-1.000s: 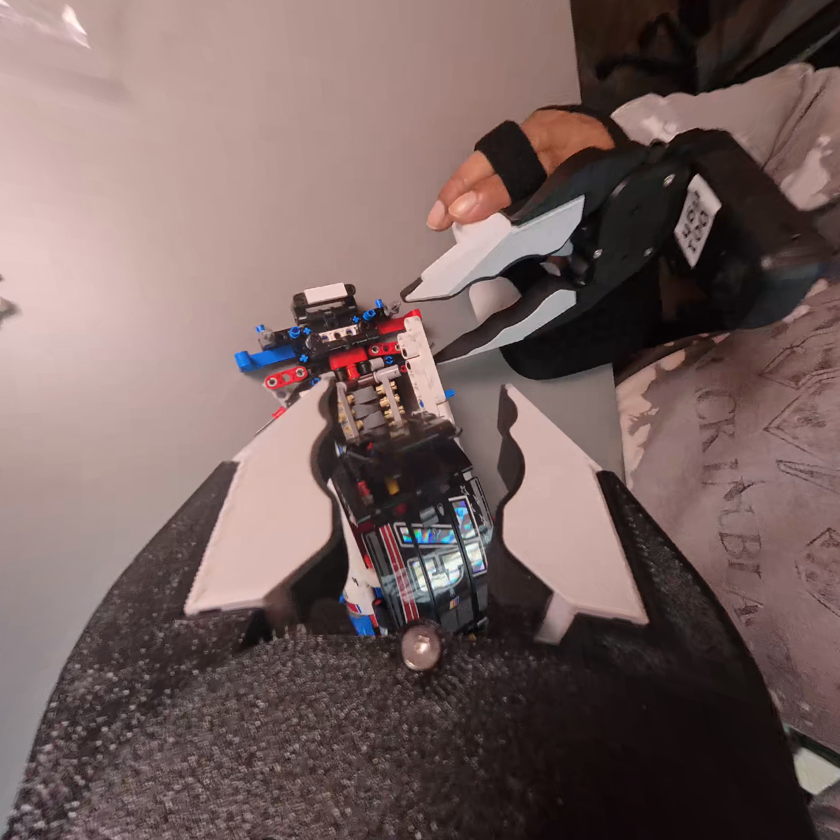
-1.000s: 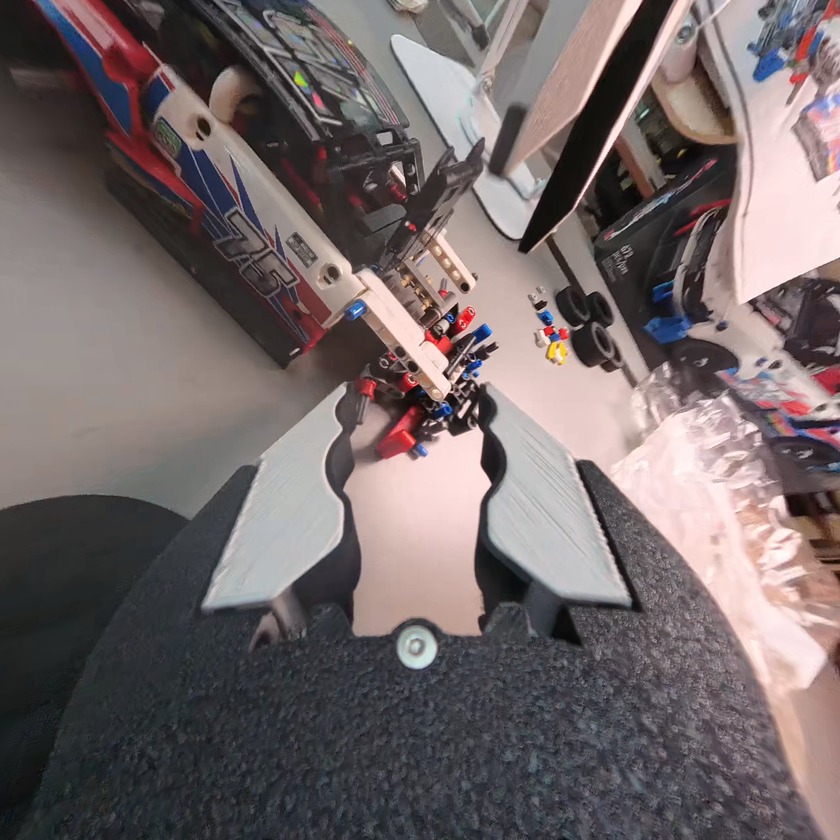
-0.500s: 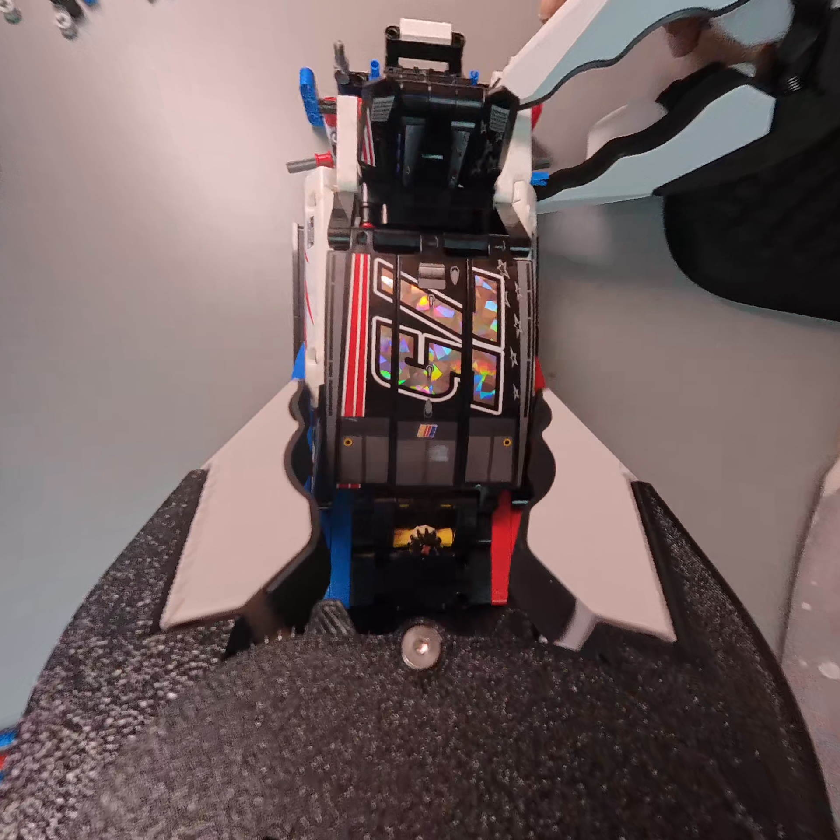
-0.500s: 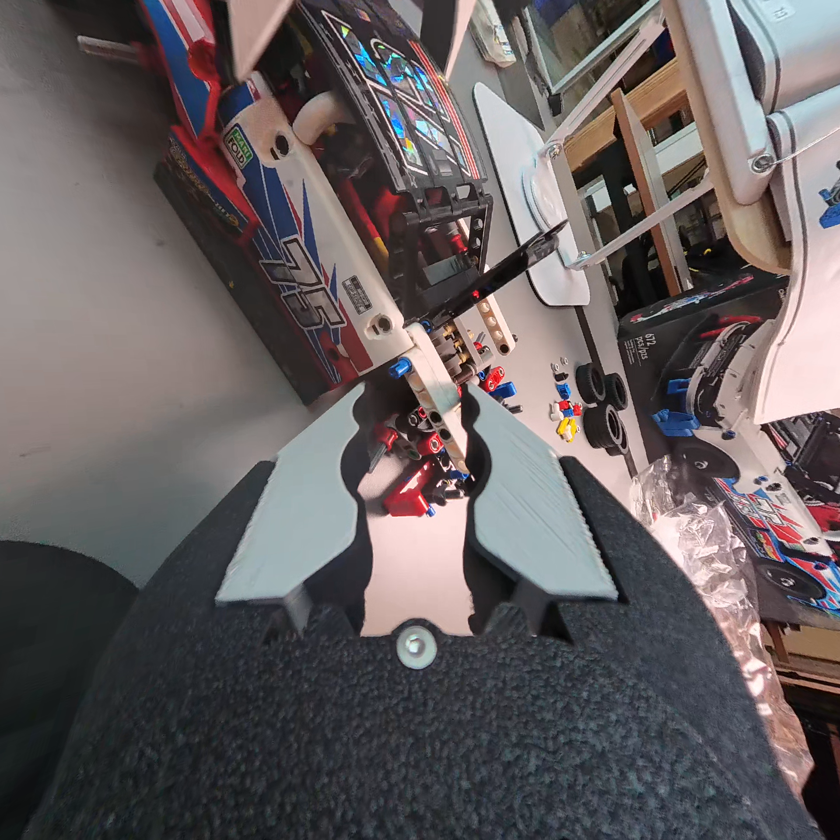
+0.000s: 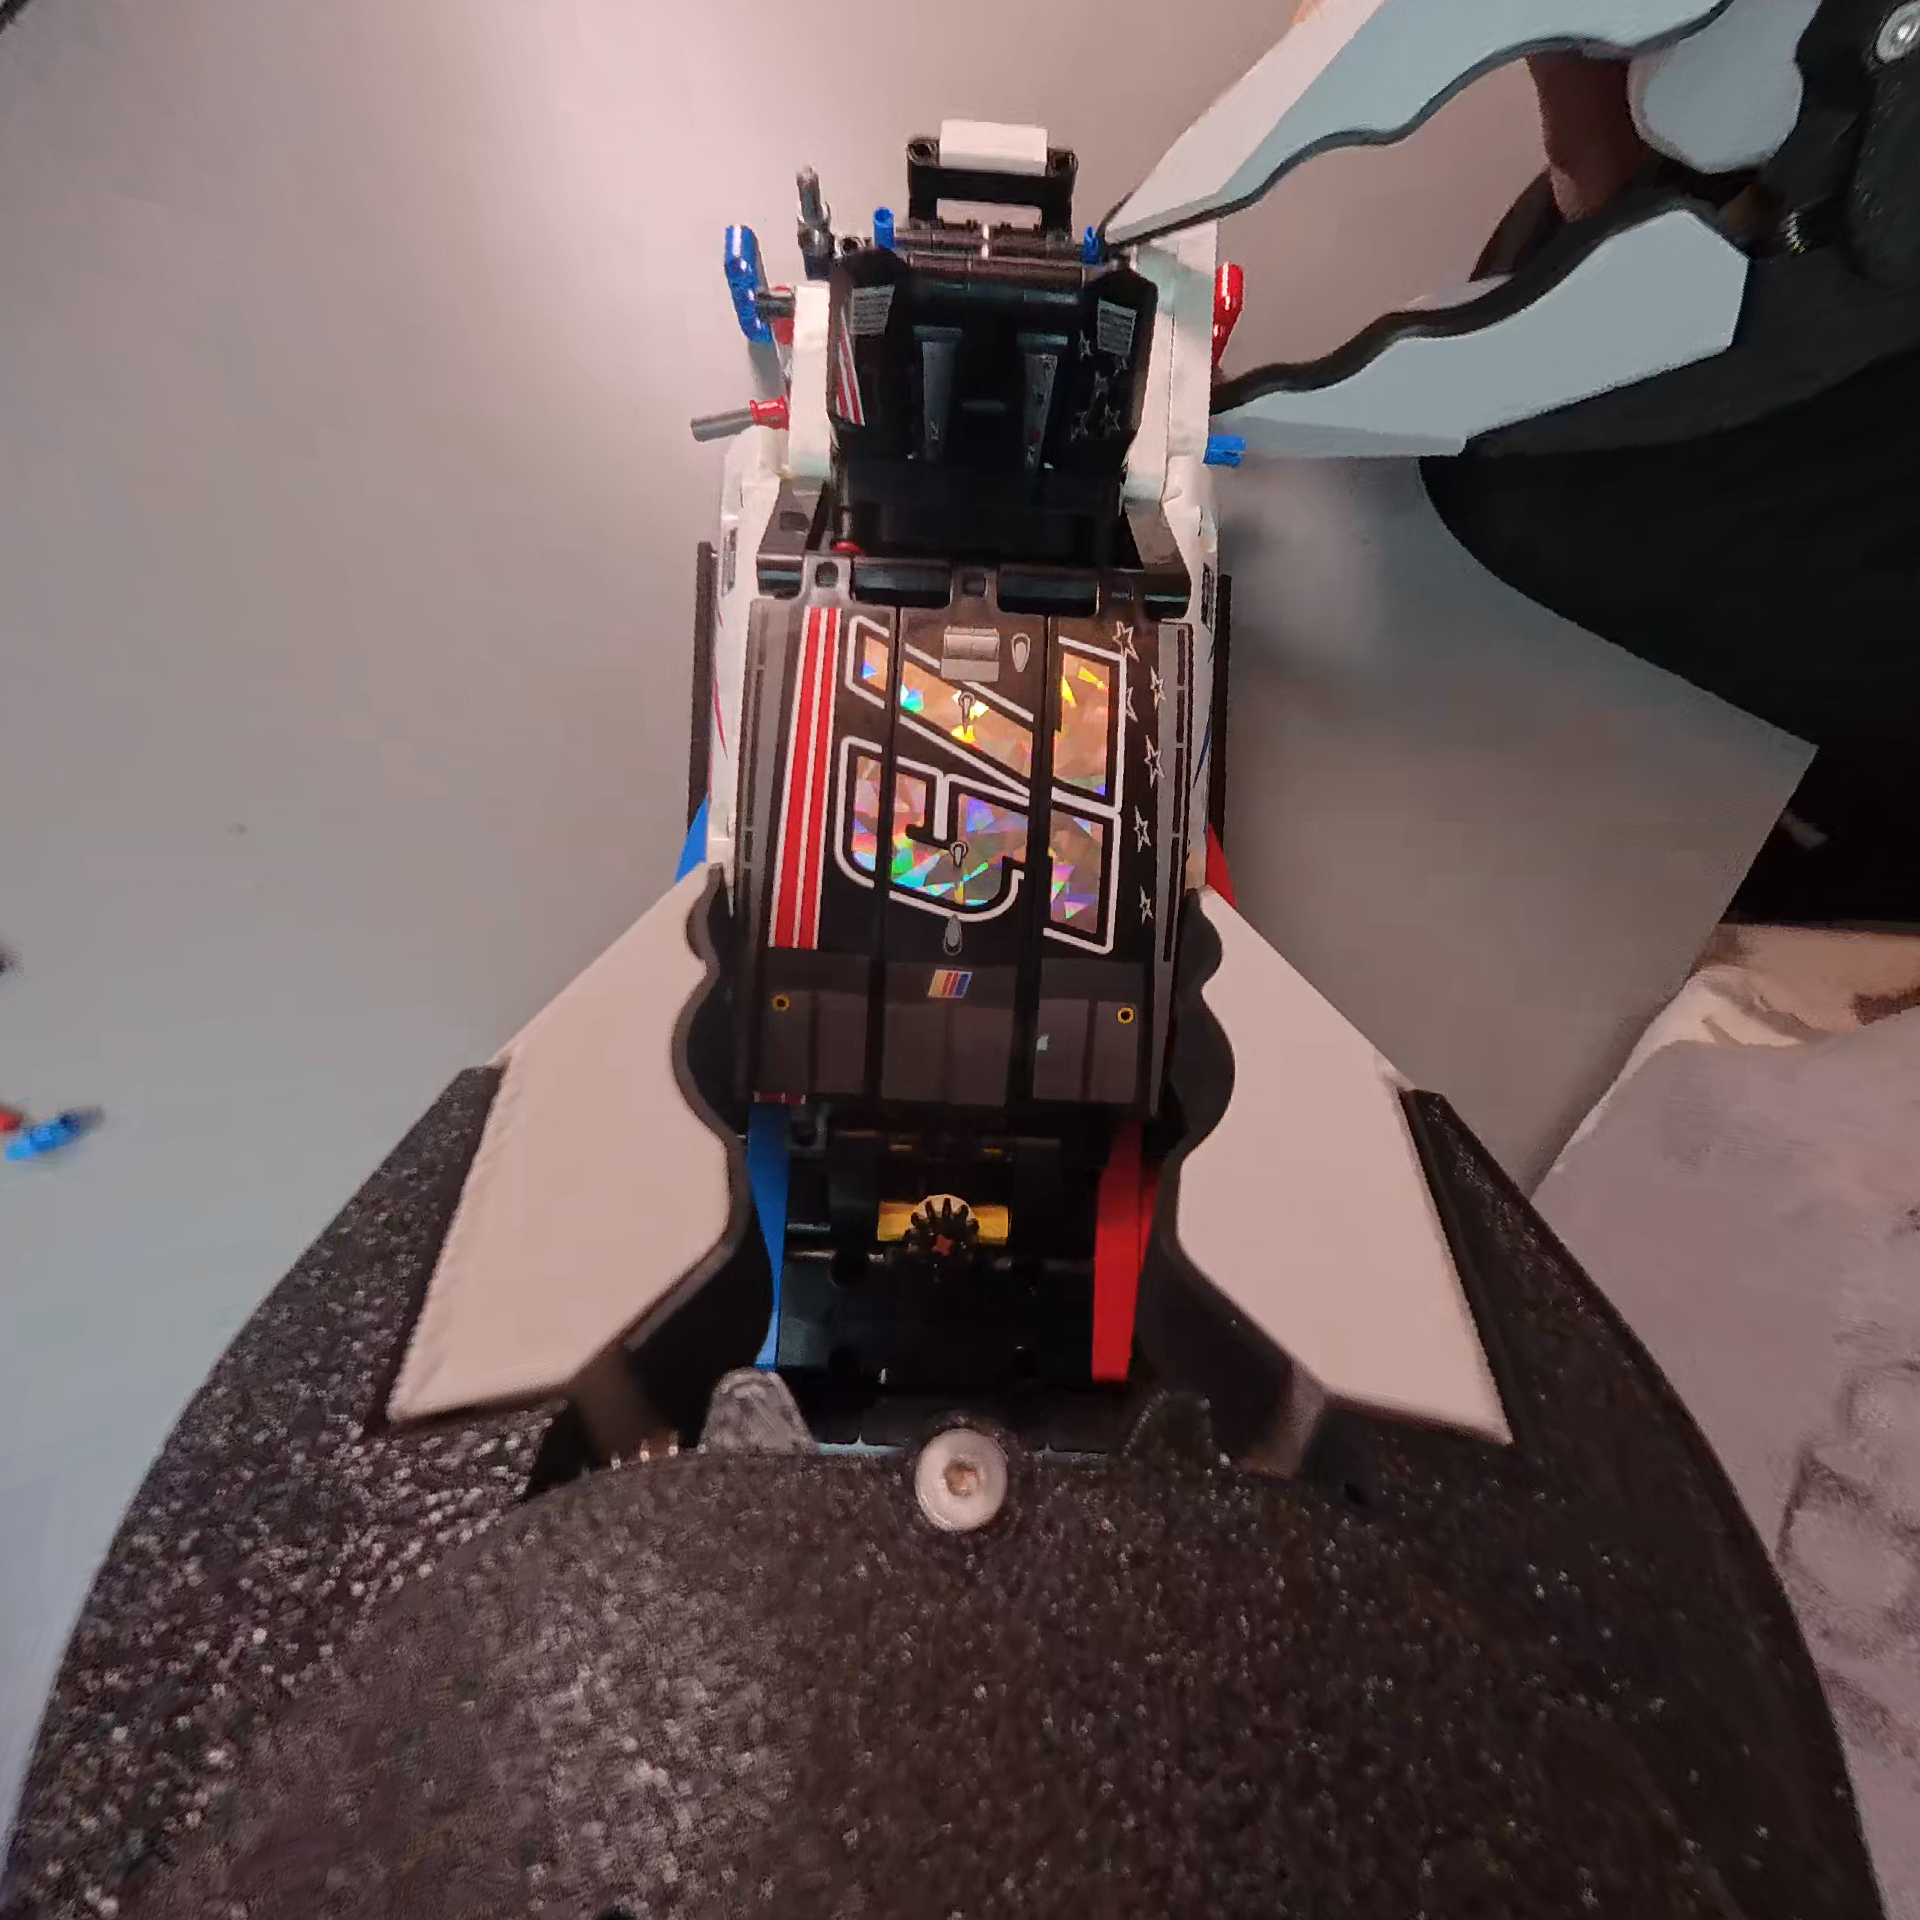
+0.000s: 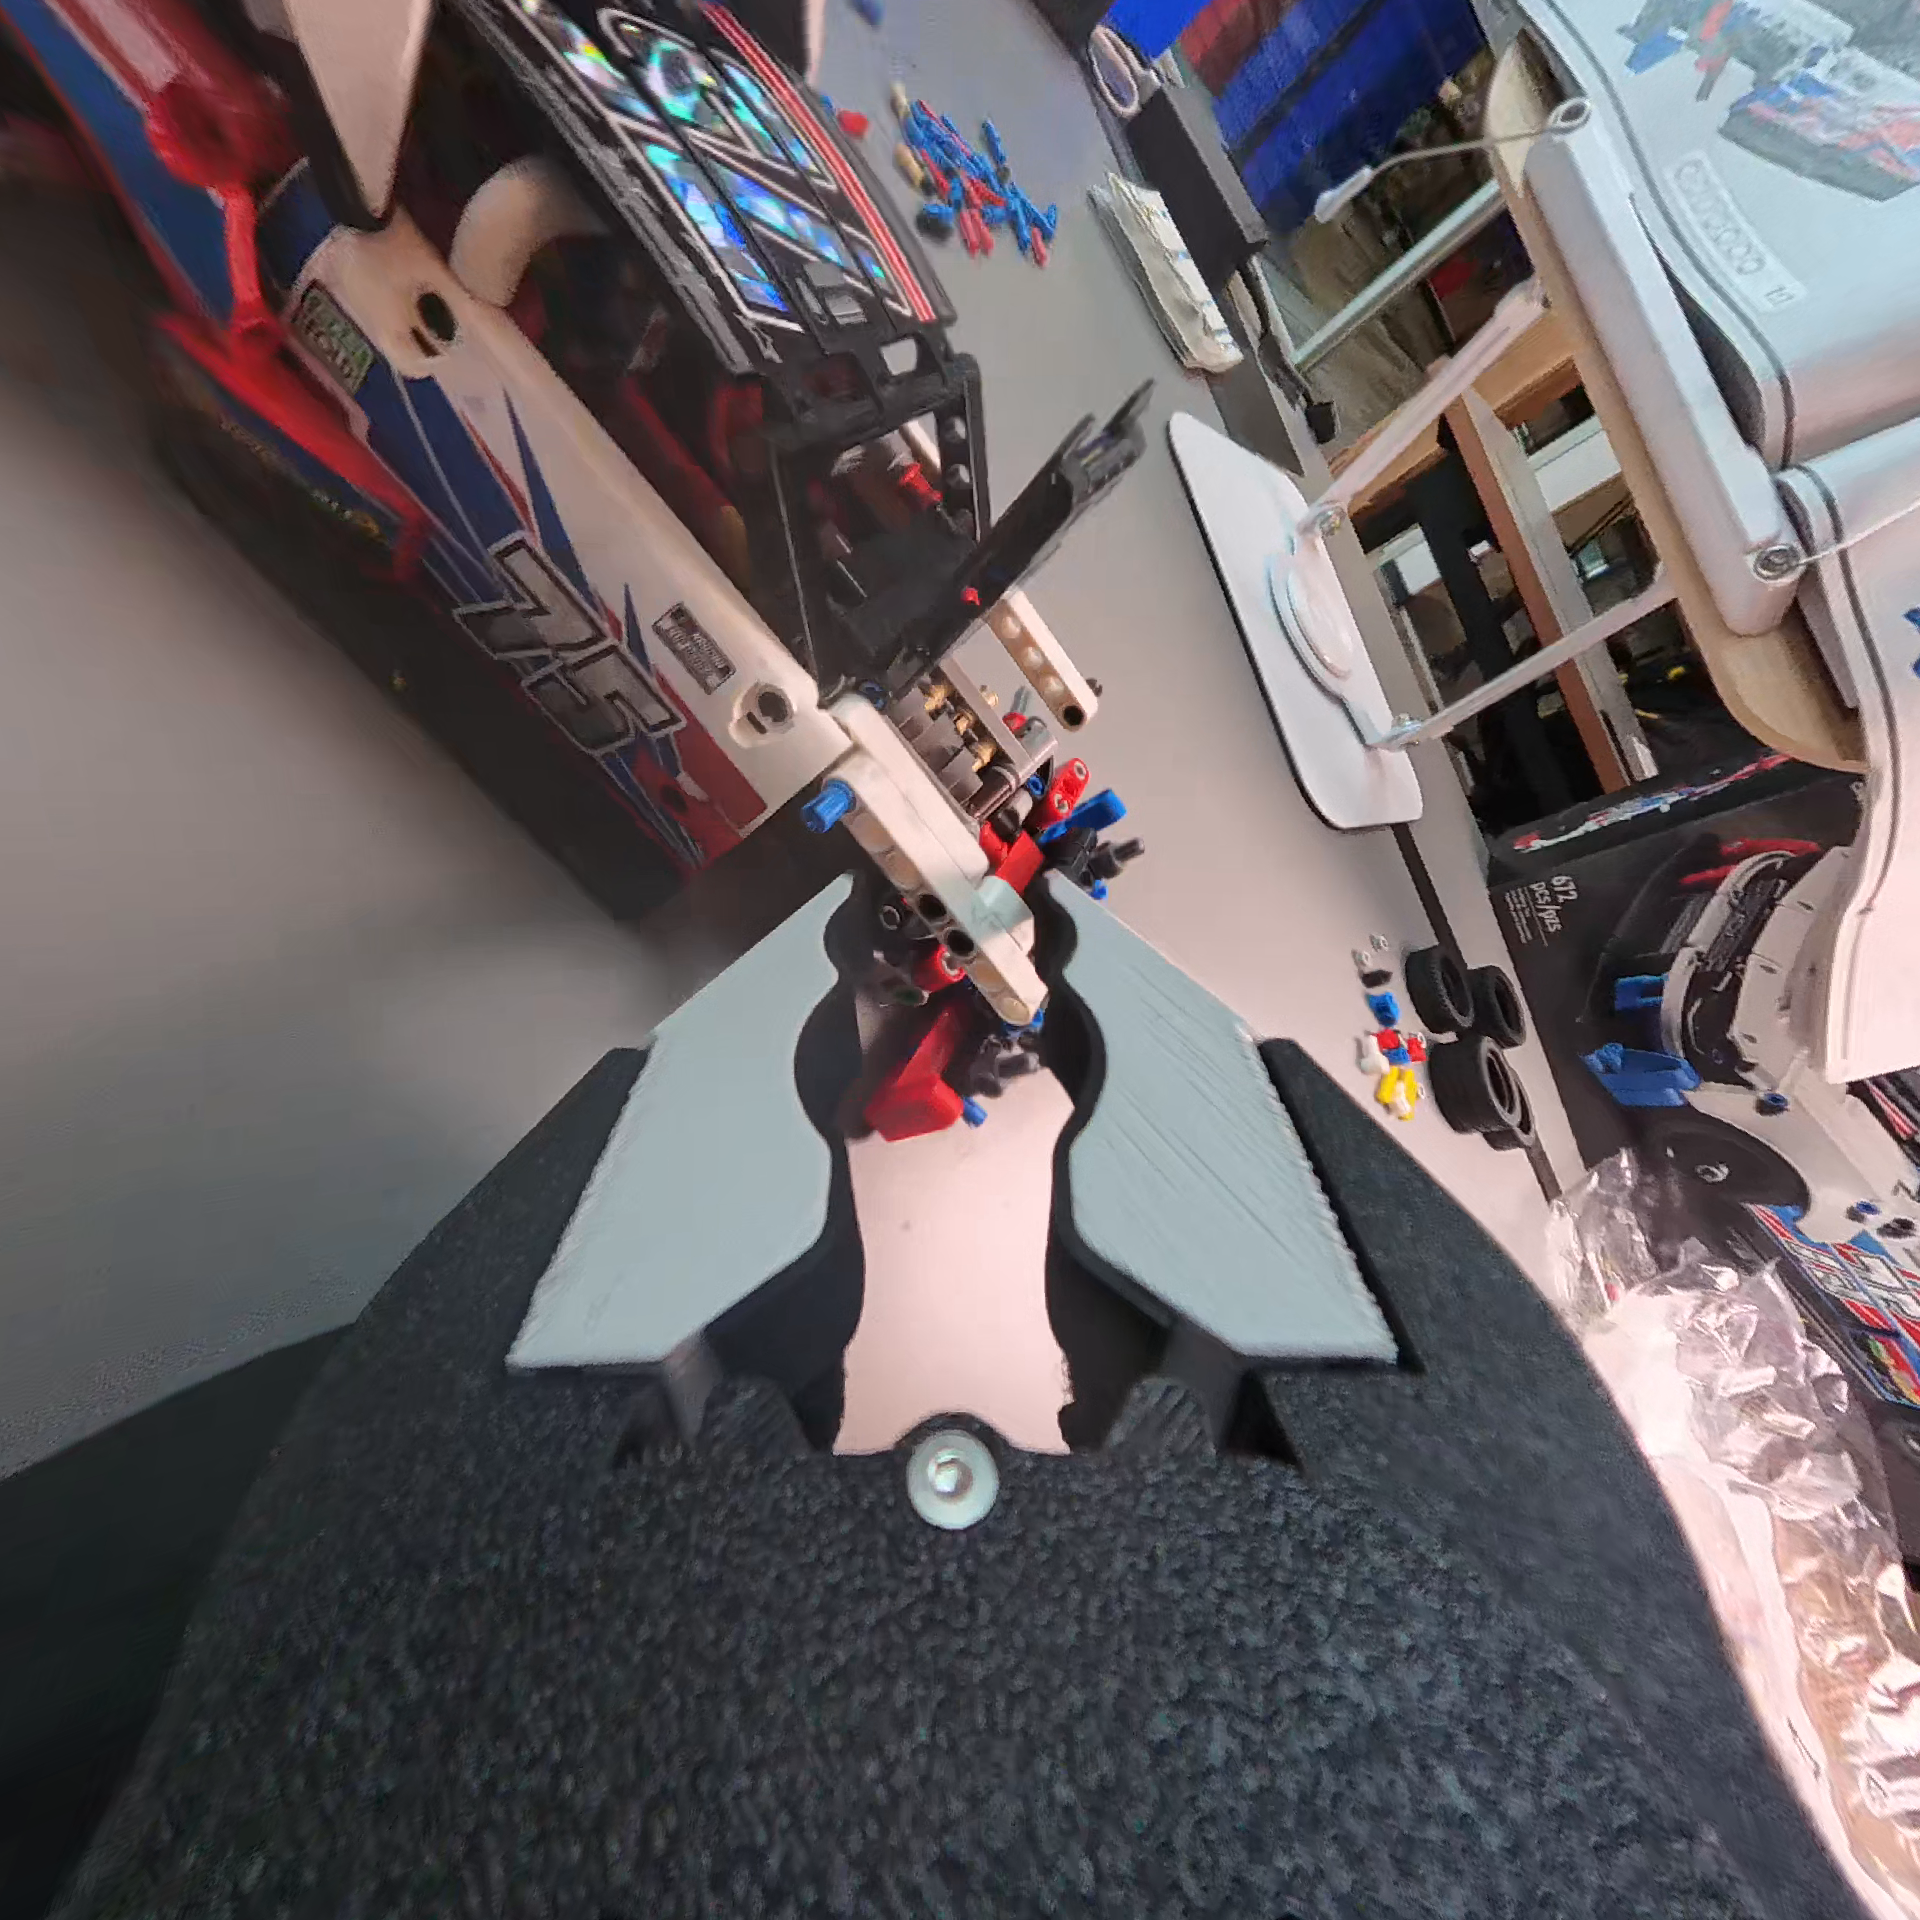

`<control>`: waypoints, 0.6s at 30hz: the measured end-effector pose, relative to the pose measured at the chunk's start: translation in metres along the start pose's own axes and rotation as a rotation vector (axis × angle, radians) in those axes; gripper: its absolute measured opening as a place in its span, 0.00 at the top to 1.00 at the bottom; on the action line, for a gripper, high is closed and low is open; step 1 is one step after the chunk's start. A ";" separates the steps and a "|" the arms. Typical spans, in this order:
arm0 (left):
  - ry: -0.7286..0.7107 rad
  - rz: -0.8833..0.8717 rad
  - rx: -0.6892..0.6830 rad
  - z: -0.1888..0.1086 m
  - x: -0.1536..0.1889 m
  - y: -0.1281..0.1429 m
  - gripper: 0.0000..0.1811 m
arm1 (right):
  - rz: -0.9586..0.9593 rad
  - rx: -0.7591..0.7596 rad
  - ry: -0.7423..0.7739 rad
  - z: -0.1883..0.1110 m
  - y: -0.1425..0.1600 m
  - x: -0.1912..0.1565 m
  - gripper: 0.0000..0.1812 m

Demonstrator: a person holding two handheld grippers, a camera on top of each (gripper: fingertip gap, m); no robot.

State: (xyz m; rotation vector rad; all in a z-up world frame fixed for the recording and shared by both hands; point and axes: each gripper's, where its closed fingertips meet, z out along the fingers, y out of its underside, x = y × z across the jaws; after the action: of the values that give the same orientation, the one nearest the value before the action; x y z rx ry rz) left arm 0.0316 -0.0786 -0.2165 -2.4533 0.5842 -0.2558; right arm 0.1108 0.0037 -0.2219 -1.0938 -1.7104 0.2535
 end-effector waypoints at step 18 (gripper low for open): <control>0.700 -0.272 0.182 -0.028 -0.028 -0.084 0.74 | 0.695 0.012 -0.433 -0.007 -0.005 0.012 0.86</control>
State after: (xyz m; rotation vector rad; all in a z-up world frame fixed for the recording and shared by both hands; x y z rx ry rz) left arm 0.0274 -0.0187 -0.1453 -2.2233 0.4702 -1.2488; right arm 0.1138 0.0082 -0.2077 -1.6883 -1.6223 0.9934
